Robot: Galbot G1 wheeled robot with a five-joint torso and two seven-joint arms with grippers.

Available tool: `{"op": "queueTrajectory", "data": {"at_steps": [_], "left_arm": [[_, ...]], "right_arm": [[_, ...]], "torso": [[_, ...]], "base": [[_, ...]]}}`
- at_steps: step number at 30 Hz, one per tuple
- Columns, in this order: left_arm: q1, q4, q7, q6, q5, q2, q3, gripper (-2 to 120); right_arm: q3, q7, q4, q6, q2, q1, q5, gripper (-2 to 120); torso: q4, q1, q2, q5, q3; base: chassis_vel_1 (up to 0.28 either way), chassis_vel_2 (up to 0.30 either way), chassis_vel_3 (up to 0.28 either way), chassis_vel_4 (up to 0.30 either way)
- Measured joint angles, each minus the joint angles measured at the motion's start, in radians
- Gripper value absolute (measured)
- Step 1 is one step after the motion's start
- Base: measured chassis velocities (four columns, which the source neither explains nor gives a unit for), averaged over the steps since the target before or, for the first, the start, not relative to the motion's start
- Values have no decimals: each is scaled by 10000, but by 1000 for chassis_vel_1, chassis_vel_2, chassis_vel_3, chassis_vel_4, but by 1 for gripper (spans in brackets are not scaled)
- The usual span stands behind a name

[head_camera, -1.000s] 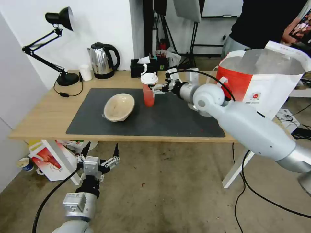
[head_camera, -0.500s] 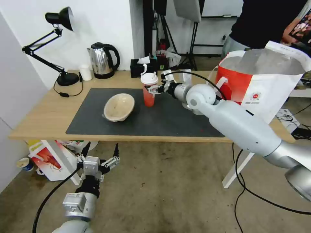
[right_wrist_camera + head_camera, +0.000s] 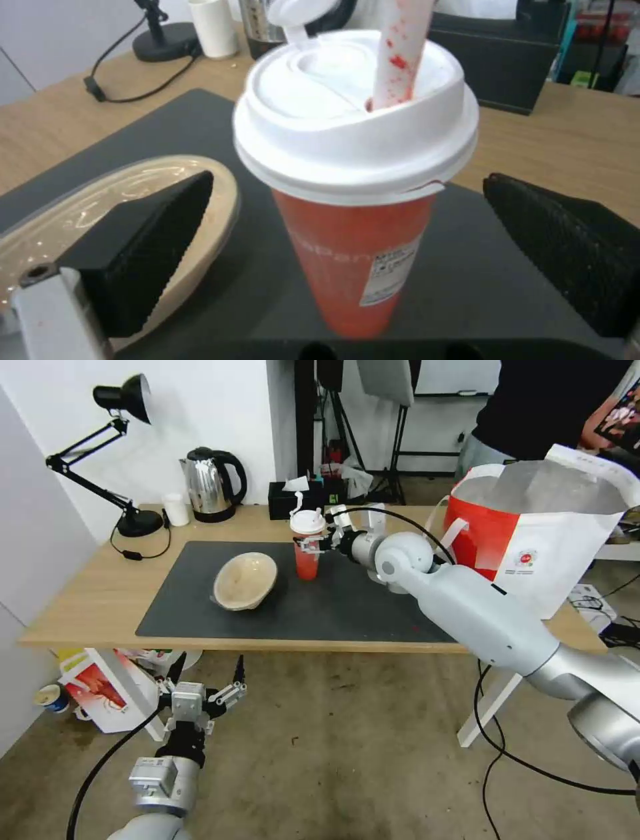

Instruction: Pick up the trash from the table and place it into the takeout bag.

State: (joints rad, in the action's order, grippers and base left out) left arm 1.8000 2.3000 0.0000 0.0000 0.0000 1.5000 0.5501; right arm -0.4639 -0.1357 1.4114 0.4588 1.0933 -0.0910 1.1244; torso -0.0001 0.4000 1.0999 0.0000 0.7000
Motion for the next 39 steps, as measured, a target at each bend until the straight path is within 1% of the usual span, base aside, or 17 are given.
{"op": "queueTrajectory", "data": {"at_steps": [9, 29, 32, 33, 35, 36, 37, 38, 39], "left_arm": [[-1, 0, 0, 0, 0, 0, 0, 100], [0, 0, 0, 0, 0, 0, 0, 100], [0, 0, 0, 0, 0, 1, 0, 100], [0, 0, 0, 0, 0, 0, 0, 100], [0, 0, 0, 0, 0, 1, 0, 100], [-1, 0, 0, 0, 0, 0, -1, 100], [-1, 0, 0, 0, 0, 0, 0, 100], [-1, 0, 0, 0, 0, 0, 0, 100], [0, 0, 0, 0, 0, 0, 0, 100]], "right_arm": [[-39, 214, -591, -169, 255, 52, -255, 100], [-40, 600, -1080, -297, 522, -17, -519, 100], [-41, 787, -1342, -349, 614, -24, -595, 94], [-41, 840, -1441, -351, 664, -34, -600, 89], [-42, 853, -1474, -353, 682, -45, -602, 88], [-40, 887, -1580, -364, 774, -123, -604, 81], [-36, 901, -1614, -384, 801, -159, -608, 78], [-36, 901, -1614, -384, 801, -159, -608, 78], [-14, 921, -1650, -444, 839, -226, -633, 71]], "torso": [[1, 0, 1, 0, 0], [1, 0, 0, 0, 0], [1, 0, 1, -1, 0], [1, 0, 0, 0, 0], [1, 0, 0, -1, 0], [0, 0, 0, 0, 0], [2, 0, 0, 0, 0], [2, 0, 0, 0, 0], [1, 1, 0, 0, 0]], "base": [[0, 0, 0, 0], [0, 0, 0, 0], [0, 0, 0, 0], [0, 0, 0, 0], [0, 0, 0, 0], [0, 0, 0, 0], [0, 0, 0, 0], [0, 0, 0, 0], [0, 0, 0, 0]]}}
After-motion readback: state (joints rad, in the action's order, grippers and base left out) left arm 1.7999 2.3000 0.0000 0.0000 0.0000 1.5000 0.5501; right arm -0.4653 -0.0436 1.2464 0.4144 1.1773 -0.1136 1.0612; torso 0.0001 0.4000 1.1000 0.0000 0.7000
